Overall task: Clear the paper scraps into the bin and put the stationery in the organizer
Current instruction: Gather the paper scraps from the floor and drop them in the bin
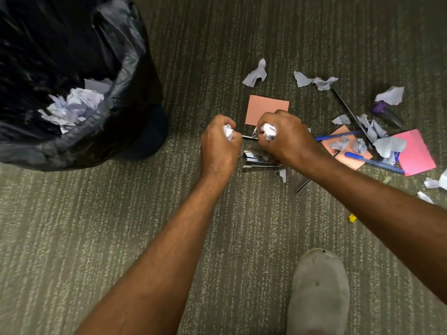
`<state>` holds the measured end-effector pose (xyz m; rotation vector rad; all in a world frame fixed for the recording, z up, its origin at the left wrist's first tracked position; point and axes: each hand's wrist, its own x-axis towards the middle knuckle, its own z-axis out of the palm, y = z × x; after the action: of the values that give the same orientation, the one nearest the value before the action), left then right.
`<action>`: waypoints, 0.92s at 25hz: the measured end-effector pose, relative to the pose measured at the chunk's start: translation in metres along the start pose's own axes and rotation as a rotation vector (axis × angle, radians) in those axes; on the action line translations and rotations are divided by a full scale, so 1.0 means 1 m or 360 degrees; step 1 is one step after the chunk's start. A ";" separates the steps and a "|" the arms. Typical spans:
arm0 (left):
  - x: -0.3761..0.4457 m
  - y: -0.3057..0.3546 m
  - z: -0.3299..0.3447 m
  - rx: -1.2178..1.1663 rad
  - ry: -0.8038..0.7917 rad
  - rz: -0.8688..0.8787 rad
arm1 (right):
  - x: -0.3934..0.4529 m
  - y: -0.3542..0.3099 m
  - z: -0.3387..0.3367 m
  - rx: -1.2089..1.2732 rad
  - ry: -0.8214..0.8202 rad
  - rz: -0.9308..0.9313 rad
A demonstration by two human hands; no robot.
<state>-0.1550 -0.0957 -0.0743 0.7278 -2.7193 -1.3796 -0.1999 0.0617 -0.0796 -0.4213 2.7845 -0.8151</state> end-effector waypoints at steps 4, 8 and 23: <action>-0.006 0.027 -0.027 -0.0149 -0.0004 0.0089 | 0.014 -0.030 -0.041 0.0305 0.0178 0.0133; -0.011 0.078 -0.075 -0.0275 0.0126 0.0339 | 0.028 -0.094 -0.100 0.0566 0.0242 0.0068; 0.040 0.068 -0.310 -0.0101 0.0634 0.0014 | 0.087 -0.325 -0.112 0.0563 -0.0274 -0.0504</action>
<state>-0.1529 -0.3136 0.1593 0.8757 -2.3577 -1.1634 -0.2435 -0.1737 0.1824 -0.8311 2.3810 -1.2465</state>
